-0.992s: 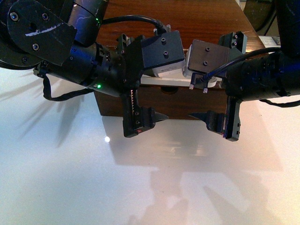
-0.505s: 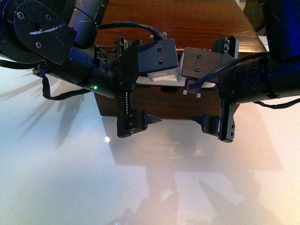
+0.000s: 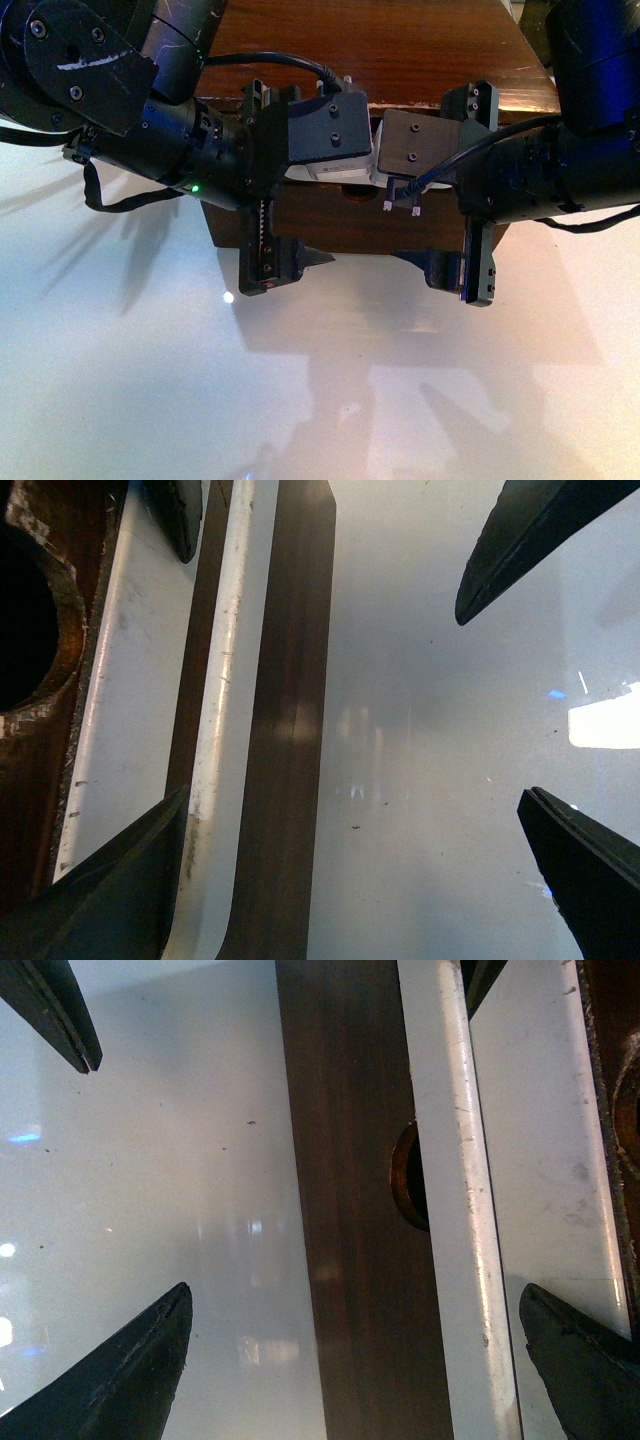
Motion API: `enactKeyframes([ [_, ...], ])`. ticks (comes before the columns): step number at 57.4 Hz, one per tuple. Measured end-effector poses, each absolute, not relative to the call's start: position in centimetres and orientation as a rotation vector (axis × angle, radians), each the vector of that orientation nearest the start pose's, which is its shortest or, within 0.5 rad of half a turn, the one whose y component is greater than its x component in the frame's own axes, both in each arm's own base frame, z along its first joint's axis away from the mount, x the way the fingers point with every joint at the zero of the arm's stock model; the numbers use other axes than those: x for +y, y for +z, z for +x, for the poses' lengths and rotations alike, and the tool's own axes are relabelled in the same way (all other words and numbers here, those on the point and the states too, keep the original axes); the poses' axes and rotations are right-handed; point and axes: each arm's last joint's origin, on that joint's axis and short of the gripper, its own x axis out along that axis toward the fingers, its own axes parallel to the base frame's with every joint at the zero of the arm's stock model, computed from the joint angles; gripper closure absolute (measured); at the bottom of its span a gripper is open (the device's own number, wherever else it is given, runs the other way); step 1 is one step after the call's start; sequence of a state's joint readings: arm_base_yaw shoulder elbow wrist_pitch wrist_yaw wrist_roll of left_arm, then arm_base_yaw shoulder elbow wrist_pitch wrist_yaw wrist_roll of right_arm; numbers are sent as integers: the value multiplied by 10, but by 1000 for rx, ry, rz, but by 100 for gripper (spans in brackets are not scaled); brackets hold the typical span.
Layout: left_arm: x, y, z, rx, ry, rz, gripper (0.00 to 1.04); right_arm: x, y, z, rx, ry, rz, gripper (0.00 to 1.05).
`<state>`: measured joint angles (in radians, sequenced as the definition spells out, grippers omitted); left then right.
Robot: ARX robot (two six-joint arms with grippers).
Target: Open drawer
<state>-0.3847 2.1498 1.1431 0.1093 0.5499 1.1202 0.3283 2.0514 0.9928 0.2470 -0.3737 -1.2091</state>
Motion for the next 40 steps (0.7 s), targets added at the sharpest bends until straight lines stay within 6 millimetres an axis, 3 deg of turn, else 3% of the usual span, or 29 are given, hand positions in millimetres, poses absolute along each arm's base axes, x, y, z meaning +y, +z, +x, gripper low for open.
enactKeyframes([
  [40, -163, 74, 363, 294, -1318, 966, 8, 140, 76, 343, 356, 1117, -1105, 9],
])
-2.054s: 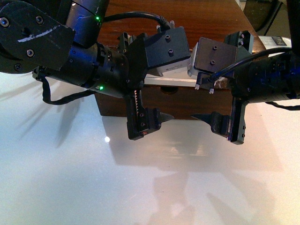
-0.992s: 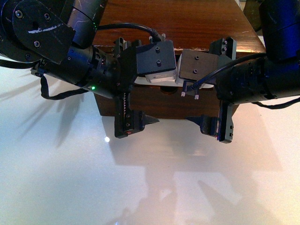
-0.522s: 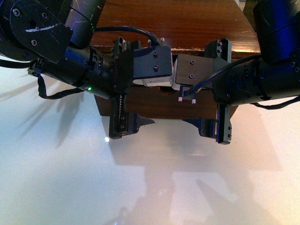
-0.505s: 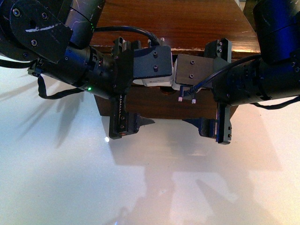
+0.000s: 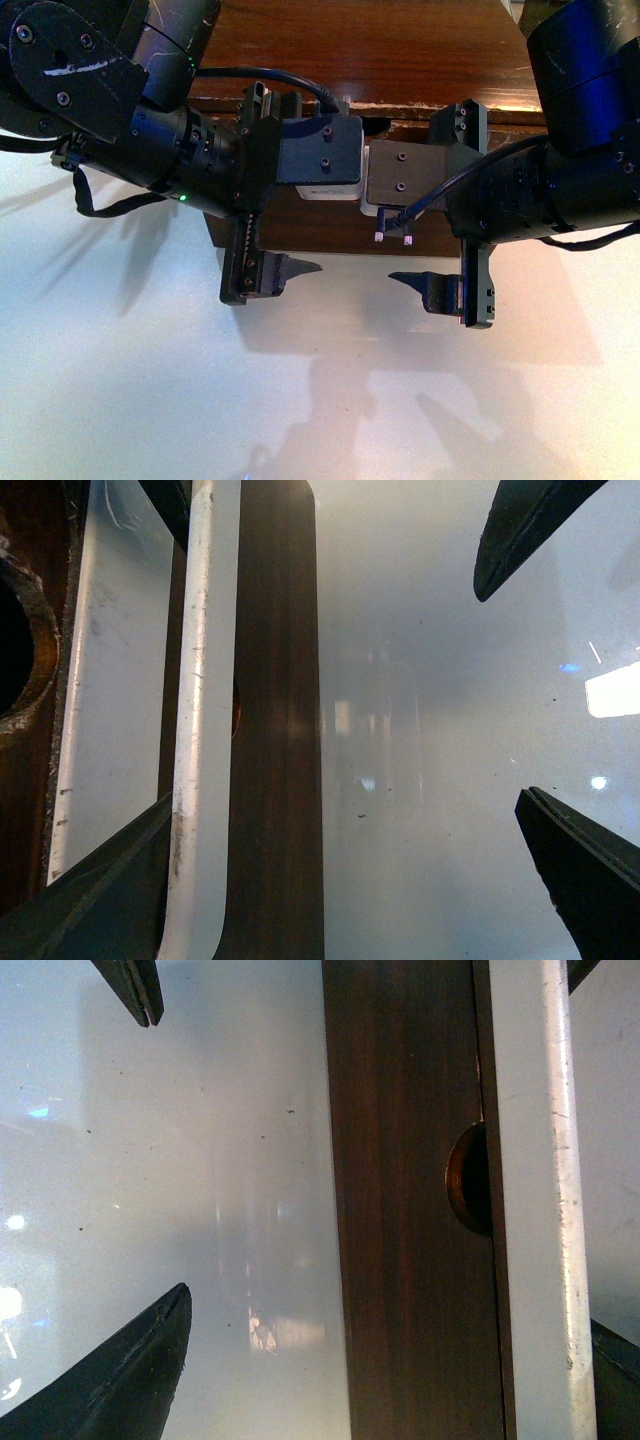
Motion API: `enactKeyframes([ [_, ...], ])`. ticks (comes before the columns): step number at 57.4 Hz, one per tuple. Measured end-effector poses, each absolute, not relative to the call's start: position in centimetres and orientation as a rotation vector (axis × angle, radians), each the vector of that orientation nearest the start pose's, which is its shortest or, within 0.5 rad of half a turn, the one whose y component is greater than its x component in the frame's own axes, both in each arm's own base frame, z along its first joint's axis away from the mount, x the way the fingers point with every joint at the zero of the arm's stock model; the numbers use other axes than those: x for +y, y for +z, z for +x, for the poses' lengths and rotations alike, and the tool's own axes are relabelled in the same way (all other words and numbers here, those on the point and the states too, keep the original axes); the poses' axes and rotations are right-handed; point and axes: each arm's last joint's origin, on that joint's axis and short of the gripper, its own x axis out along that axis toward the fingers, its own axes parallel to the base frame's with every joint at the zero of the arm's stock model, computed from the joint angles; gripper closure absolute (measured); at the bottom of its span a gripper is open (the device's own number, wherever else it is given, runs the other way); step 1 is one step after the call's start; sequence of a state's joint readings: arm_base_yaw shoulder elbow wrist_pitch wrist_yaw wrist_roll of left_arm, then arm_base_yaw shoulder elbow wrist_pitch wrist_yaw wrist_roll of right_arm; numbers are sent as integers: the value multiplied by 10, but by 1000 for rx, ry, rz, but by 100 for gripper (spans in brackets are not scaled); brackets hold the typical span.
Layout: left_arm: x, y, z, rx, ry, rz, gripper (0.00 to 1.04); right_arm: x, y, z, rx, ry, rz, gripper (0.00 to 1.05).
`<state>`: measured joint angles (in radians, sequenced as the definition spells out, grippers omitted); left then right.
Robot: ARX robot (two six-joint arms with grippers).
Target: Open drawer
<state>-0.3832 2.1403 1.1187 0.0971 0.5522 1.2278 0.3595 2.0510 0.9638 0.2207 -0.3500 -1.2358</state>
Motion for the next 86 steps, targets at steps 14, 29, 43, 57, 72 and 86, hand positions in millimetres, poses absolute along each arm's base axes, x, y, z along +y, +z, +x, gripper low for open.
enactKeyframes([
  [14, -159, 76, 351, 318, -1353, 943, 8, 143, 74, 329, 366, 1148, -1112, 9],
  [29, -156, 75, 333, 321, -1366, 933, 8, 145, 74, 308, 373, 1160, -1115, 9],
  [43, -152, 73, 315, 314, -1376, 923, 8, 147, 73, 289, 376, 1175, -1127, 9],
  [57, -147, 73, 299, 311, -1388, 917, 8, 151, 74, 273, 369, 1207, -1137, 9],
  [72, -141, 75, 283, 315, -1407, 919, 8, 157, 74, 255, 367, 1235, -1144, 9],
  [86, -137, 76, 275, 309, -1405, 928, 8, 160, 74, 245, 359, 1237, -1160, 9],
])
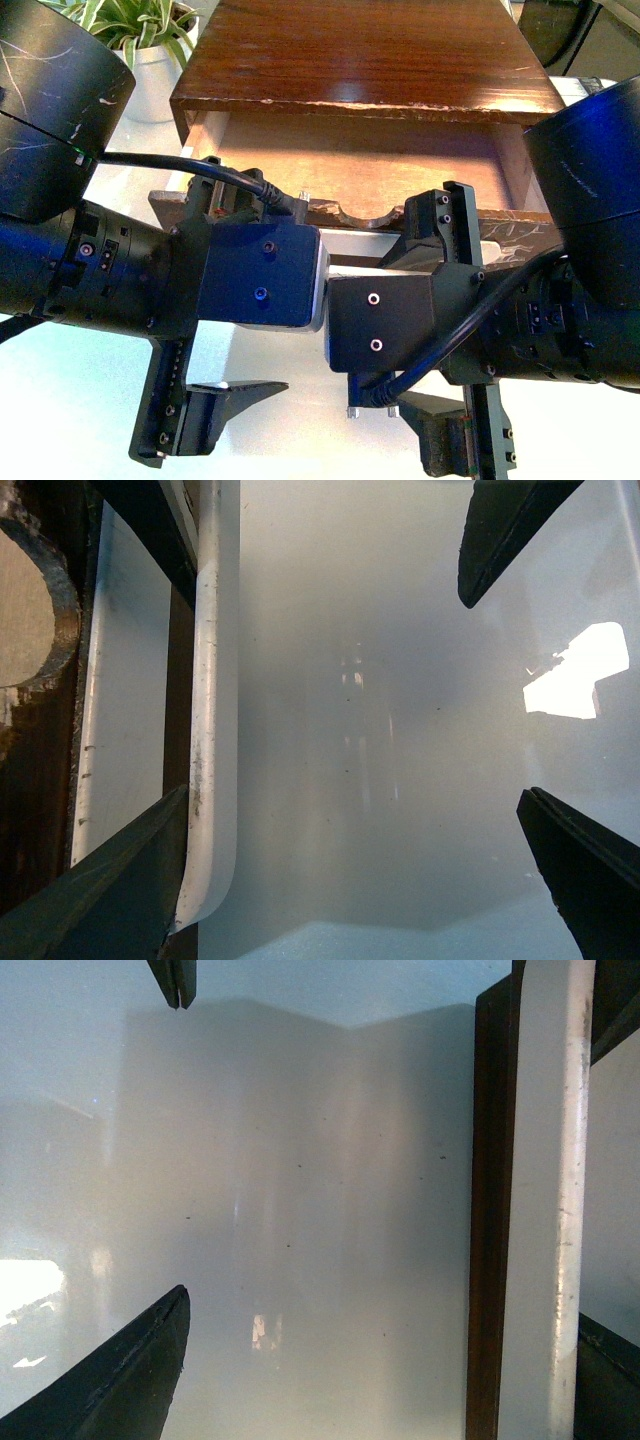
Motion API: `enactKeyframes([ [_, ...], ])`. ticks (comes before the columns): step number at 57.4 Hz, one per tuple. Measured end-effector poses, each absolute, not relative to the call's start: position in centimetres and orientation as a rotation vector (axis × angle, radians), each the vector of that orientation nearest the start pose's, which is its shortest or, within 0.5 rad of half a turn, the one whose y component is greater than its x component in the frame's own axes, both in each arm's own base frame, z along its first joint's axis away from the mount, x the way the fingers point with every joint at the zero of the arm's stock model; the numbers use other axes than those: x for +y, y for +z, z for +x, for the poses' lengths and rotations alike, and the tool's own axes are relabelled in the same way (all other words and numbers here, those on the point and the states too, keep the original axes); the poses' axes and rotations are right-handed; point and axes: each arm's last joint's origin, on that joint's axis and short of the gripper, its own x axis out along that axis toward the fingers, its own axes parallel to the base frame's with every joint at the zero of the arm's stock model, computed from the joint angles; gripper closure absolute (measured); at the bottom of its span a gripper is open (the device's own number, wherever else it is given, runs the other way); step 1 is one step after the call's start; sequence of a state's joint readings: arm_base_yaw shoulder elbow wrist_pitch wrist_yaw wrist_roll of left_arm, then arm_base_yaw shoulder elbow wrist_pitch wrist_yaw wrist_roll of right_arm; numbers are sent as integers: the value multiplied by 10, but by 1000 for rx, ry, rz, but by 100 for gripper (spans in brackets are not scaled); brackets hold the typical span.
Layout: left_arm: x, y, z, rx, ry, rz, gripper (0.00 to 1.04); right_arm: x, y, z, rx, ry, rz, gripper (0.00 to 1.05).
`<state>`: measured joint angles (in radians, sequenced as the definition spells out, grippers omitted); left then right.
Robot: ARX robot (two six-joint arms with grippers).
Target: Open drawer
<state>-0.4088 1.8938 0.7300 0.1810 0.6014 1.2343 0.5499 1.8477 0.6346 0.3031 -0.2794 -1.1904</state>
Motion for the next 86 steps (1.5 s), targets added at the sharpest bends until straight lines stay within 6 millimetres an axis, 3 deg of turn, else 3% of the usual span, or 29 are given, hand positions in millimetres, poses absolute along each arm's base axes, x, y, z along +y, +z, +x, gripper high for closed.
enactKeyframes([
  [14, -133, 80, 276, 306, -1365, 907, 8, 161, 75, 247, 349, 1210, -1137, 9],
  [23, -127, 96, 279, 288, -1321, 869, 8, 161, 84, 247, 329, 1202, -1123, 9],
  [38, -113, 138, 288, 206, -1254, 761, 8, 155, 128, 249, 217, 1145, -1115, 9],
  [50, -76, 160, 300, 204, -1124, 661, 8, 115, 162, 253, 182, 994, -1065, 9],
  [55, -35, 177, 311, 199, -945, 560, 8, 74, 179, 248, 198, 852, -967, 9],
  [62, 17, 201, 313, 171, -702, 433, 8, 32, 199, 238, 191, 641, -821, 9],
  [66, 50, 220, 306, 147, -544, 336, 8, 11, 213, 227, 161, 491, -714, 9],
  [71, 100, 249, 280, 105, -316, 137, 8, -19, 232, 206, 119, 184, -504, 9],
  [74, 117, 255, 261, 57, -115, 79, 16, -27, 234, 194, 53, 31, -347, 17],
  [78, 112, 249, 237, -3, 22, 53, 30, -25, 230, 183, -2, -12, -186, 29],
  [86, 81, 231, 214, -5, 11, 22, 53, -18, 211, 170, 11, -3, -57, 53],
])
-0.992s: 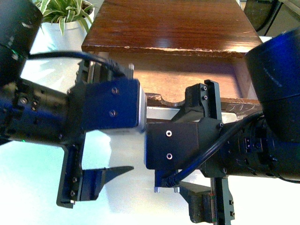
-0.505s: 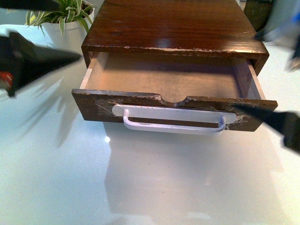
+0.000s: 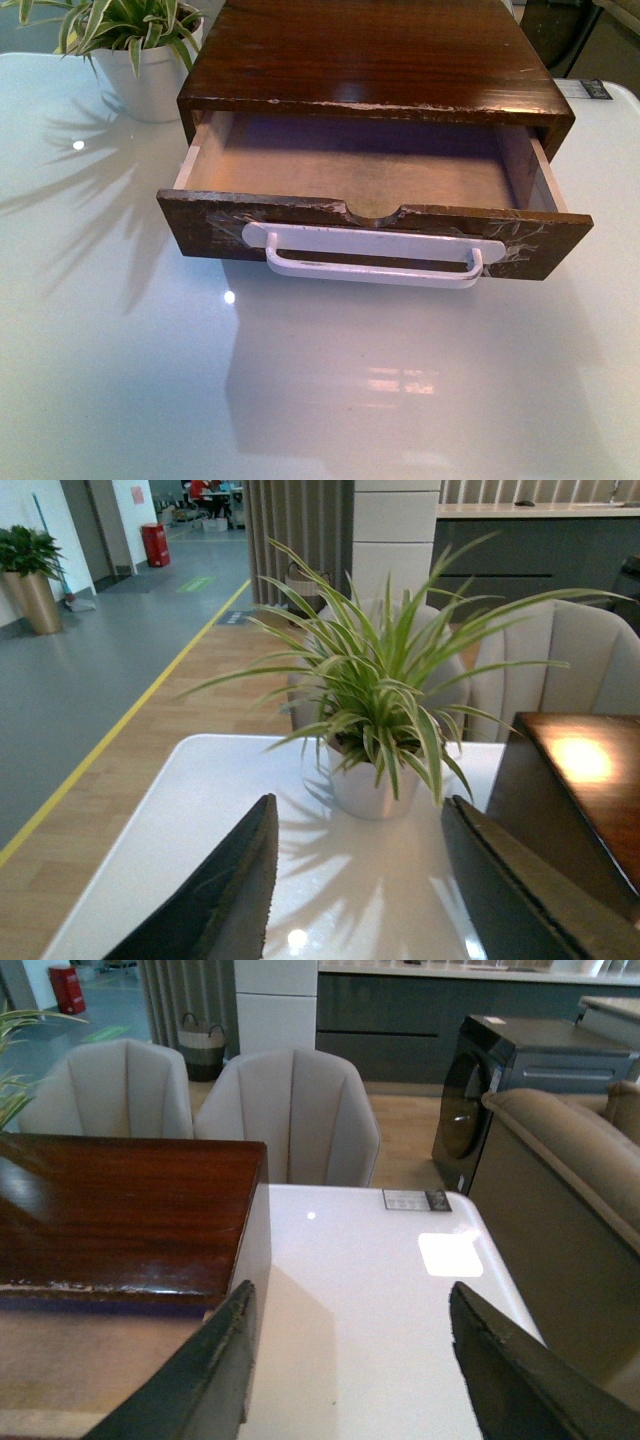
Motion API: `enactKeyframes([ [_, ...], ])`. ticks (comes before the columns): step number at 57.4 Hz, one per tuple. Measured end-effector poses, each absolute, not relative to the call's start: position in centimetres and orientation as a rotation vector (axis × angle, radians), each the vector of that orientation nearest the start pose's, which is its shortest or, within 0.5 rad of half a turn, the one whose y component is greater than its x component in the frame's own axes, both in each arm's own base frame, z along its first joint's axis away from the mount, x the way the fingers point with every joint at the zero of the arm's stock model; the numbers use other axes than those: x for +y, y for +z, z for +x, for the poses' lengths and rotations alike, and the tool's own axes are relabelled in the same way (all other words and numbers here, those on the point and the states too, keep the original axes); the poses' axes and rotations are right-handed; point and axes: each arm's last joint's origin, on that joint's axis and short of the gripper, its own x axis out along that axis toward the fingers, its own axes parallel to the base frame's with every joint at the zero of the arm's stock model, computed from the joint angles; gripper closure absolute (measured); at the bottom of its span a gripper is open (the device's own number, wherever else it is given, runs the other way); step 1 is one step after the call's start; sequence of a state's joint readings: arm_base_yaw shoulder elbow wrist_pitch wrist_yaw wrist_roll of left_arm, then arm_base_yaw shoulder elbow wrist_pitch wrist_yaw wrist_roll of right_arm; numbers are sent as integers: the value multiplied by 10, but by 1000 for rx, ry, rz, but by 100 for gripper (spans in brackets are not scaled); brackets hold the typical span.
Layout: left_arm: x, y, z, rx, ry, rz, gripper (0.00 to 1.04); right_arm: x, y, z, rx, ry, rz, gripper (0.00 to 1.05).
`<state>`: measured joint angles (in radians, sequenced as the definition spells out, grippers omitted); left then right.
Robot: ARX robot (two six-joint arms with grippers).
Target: Open drawer
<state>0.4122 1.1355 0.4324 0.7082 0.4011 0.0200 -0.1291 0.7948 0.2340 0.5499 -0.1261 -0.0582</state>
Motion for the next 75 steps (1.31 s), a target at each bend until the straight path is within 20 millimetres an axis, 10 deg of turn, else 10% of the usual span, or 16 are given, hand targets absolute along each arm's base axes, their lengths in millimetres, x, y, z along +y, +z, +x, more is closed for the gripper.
enactKeyframes([
  [16, 40, 202, 180, 4, 10, 2, 103, -4, 193, 150, 7, -17, -14, 103],
  [75, 0, 171, 123, -13, 2, 2, 103, -1, 172, 113, -20, -6, -11, 103],
])
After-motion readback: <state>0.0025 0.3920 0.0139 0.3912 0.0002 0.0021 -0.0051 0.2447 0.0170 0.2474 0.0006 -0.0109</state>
